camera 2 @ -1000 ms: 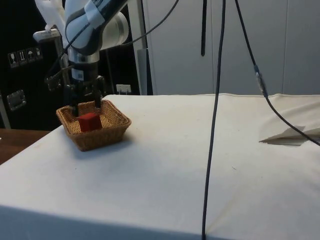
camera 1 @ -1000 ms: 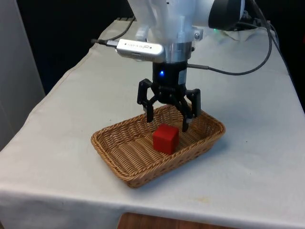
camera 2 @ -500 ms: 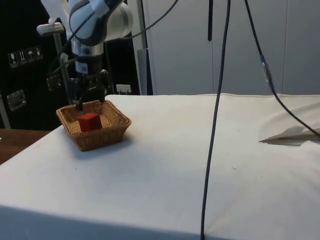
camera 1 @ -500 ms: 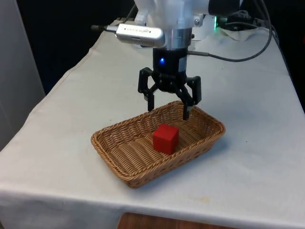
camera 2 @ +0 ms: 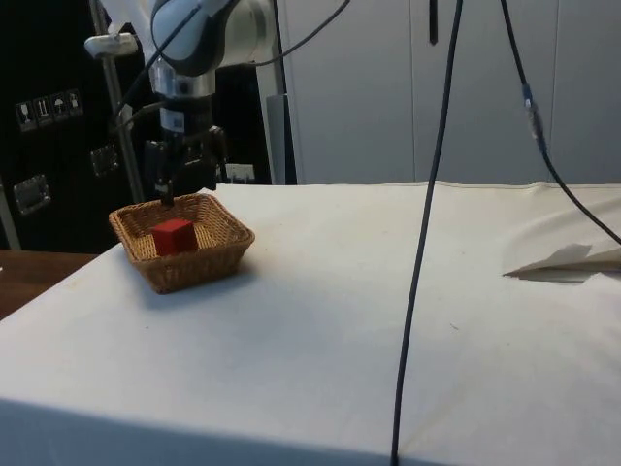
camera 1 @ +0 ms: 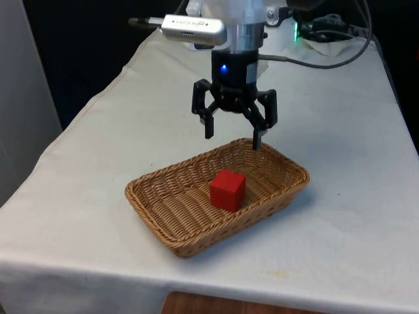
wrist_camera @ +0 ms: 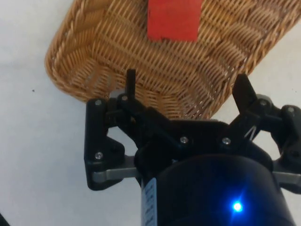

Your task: Pick up the cube and place it into the basket.

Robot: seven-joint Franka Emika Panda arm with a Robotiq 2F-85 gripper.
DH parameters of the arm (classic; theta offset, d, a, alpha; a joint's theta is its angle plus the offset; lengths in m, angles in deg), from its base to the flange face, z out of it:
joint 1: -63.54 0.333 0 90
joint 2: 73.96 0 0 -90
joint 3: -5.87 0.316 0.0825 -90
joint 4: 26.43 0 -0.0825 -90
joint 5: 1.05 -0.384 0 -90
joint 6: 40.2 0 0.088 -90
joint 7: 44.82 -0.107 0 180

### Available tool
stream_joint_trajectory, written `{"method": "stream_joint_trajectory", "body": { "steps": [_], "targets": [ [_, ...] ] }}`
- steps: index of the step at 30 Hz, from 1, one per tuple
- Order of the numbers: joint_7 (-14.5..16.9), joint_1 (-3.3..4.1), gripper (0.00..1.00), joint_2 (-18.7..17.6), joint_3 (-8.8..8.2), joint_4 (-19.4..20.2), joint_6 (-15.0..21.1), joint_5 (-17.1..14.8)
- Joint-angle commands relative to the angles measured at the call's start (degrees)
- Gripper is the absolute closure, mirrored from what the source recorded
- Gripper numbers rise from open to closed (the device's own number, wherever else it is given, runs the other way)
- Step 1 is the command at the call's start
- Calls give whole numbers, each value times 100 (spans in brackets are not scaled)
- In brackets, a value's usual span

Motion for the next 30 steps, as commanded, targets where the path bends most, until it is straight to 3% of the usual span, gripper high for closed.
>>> {"method": "stream_joint_trajectory", "body": {
  "steps": [1, 30],
  "targets": [
    [6, 29, 0, 92, -11, 126, 97, 17],
    [74, 74, 0, 1094, -17, 1238, 166, 166]
  ]
}}
